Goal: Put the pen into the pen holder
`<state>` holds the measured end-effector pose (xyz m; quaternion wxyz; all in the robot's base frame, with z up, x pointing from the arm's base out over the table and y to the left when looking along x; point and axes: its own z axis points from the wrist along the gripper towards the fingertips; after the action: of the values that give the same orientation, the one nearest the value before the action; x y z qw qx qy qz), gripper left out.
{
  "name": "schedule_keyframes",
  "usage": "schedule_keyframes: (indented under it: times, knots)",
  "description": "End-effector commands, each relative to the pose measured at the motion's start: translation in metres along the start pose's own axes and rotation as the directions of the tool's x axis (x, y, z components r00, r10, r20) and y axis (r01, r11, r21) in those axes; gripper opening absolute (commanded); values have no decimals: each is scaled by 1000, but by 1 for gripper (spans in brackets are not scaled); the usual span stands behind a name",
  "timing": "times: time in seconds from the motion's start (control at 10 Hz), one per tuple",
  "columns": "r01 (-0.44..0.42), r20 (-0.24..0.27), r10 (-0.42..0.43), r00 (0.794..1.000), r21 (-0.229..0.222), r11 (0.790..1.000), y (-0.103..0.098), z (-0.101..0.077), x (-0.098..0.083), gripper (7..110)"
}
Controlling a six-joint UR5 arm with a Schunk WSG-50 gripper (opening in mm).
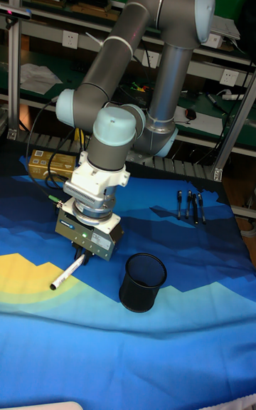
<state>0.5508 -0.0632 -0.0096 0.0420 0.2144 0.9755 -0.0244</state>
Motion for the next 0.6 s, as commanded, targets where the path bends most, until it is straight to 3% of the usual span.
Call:
schedule_keyframes:
  times: [0.0, 0.5]
  knots:
    - [58, -14, -57, 998, 9, 998, -2, -6, 6, 7]
    - [82, -44, -80, 996, 52, 995, 8, -40, 23, 7]
